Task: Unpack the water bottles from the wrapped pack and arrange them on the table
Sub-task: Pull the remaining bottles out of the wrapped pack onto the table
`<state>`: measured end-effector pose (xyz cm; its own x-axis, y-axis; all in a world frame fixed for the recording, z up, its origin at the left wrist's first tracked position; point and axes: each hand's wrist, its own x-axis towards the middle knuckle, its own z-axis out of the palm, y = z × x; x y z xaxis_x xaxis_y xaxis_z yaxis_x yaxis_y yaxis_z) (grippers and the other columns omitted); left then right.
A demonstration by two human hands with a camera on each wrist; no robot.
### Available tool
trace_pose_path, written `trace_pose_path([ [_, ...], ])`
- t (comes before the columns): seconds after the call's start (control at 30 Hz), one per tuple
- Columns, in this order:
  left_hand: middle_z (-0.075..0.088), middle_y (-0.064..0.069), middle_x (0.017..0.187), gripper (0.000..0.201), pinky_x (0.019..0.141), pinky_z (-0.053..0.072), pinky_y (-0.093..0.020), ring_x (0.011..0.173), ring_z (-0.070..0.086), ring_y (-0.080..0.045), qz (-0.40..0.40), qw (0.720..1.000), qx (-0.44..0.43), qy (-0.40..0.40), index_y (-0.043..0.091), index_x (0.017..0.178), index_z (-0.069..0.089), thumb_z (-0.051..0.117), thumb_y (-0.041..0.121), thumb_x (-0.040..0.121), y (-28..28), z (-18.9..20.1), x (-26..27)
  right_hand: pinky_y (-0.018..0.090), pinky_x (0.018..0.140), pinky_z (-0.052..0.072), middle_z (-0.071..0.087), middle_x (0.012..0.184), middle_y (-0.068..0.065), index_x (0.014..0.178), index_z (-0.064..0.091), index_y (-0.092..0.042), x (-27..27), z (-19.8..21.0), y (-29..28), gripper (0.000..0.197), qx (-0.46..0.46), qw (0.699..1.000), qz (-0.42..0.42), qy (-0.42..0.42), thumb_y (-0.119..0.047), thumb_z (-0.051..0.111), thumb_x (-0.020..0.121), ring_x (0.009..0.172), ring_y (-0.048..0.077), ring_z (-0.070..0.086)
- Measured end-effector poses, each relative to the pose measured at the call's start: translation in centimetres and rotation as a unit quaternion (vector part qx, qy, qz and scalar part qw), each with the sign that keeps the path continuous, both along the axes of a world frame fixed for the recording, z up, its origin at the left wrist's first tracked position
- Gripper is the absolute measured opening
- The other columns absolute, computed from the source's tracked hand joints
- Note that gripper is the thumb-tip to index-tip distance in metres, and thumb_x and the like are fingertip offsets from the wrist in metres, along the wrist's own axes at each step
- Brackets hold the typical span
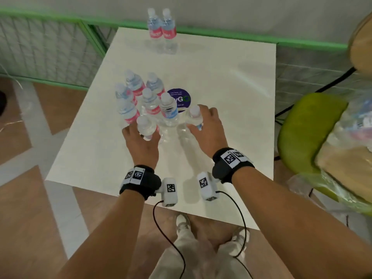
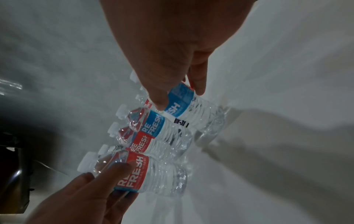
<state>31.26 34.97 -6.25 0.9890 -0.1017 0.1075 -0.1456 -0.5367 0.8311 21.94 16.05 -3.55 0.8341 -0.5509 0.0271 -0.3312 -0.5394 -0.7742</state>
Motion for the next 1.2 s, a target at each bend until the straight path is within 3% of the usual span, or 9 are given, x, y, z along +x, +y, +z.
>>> trace_pose_path([
  [0.3,0.047,0.000,0.126,0.070,0.097,0.052,-0.040,0.112,0.057,-0.015,-0.072,0.997,-0.007,-0.004,0.020,0.140,0.048,0.081,0.028,0.079,0.5,0.4,3.3,0.029,0.086,0.051,0.044,0.121,0.000,0.140,0.042,-0.028,4.1,-0.7,1.3,0.059,0.003,1.000,-0.019,-0.022,-0.030,0.070,0.087,0.093,0.014,0.057],
  [0.4,0.047,0.002,0.127,0.074,0.096,0.052,-0.041,0.110,0.055,-0.011,-0.067,0.997,-0.027,0.011,0.020,0.141,0.045,0.082,0.031,0.077,0.6,1.2,3.0,0.027,0.093,0.046,0.044,0.133,-0.001,0.146,0.034,-0.029,3.4,-0.9,1.1,0.073,0.032,0.999,-0.017,0.003,-0.042,0.071,0.085,0.114,0.014,0.054],
  [0.5,0.043,-0.003,0.129,0.072,0.097,0.050,-0.044,0.116,0.053,-0.021,-0.061,0.997,-0.013,-0.056,0.017,0.136,0.048,0.082,0.036,0.076,0.7,2.6,2.0,0.028,0.100,0.042,0.041,0.141,-0.004,0.150,0.029,-0.029,1.9,-1.0,0.3,0.084,0.054,0.998,-0.016,0.023,-0.055,0.070,0.082,0.127,0.012,0.048],
  [0.63,0.050,-0.005,0.114,0.046,0.076,0.054,-0.040,0.091,0.058,-0.019,-0.067,0.989,-0.047,-0.122,0.012,0.122,0.057,0.075,0.034,0.085,-1.4,5.9,-1.6,0.030,0.092,0.051,0.051,0.124,-0.005,0.135,0.051,-0.023,-2.2,-0.3,-2.0,0.056,0.009,0.998,-0.067,-0.008,-0.047,0.067,0.087,0.110,0.008,0.055],
  [0.73,0.060,0.001,0.093,0.024,0.065,0.051,-0.033,0.075,0.059,-0.012,-0.163,0.980,-0.091,-0.064,0.015,0.110,0.061,0.069,0.028,0.091,-5.7,7.8,-6.5,0.033,0.084,0.054,0.059,0.107,-0.004,0.114,0.063,-0.021,-7.0,0.3,-4.7,0.027,-0.026,0.991,-0.126,-0.035,-0.038,0.060,0.094,0.091,0.009,0.060],
  [0.9,0.067,0.012,0.092,0.006,0.067,0.048,-0.017,0.082,0.063,-0.008,-0.407,0.911,-0.065,0.008,0.020,0.099,0.067,0.063,0.022,0.095,-15.4,7.7,-16.6,0.040,0.071,0.053,0.065,0.083,-0.002,0.087,0.064,-0.020,-17.9,1.1,-10.9,0.017,-0.043,0.967,-0.253,0.006,-0.026,0.051,0.095,0.076,0.018,0.060],
  [1.03,0.068,0.011,0.103,0.018,0.080,0.054,-0.025,0.090,0.063,-0.003,-0.584,0.812,-0.005,0.014,0.021,0.111,0.067,0.056,0.026,0.097,-23.5,6.2,-24.0,0.039,0.068,0.053,0.066,0.076,-0.002,0.083,0.064,-0.023,-27.7,1.5,-16.5,0.017,-0.061,0.937,-0.341,0.049,-0.027,0.052,0.094,0.069,0.019,0.060],
  [1.13,0.067,0.005,0.111,0.026,0.089,0.051,-0.026,0.100,0.062,-0.008,-0.661,0.749,0.035,0.016,0.017,0.123,0.063,0.052,0.026,0.100,-29.0,5.6,-28.6,0.038,0.073,0.055,0.071,0.085,0.000,0.099,0.069,-0.022,-33.9,0.9,-20.2,0.020,-0.056,0.915,-0.388,0.098,-0.029,0.051,0.093,0.076,0.020,0.065],
  [1.2,0.063,-0.002,0.125,0.036,0.097,0.049,-0.032,0.112,0.060,-0.013,-0.667,0.740,0.076,0.040,0.013,0.134,0.055,0.050,0.026,0.100,-32.6,4.2,-31.0,0.036,0.078,0.055,0.072,0.097,0.005,0.123,0.064,-0.019,-36.7,0.4,-22.3,0.034,-0.032,0.905,-0.405,0.123,-0.028,0.051,0.093,0.087,0.024,0.067],
])
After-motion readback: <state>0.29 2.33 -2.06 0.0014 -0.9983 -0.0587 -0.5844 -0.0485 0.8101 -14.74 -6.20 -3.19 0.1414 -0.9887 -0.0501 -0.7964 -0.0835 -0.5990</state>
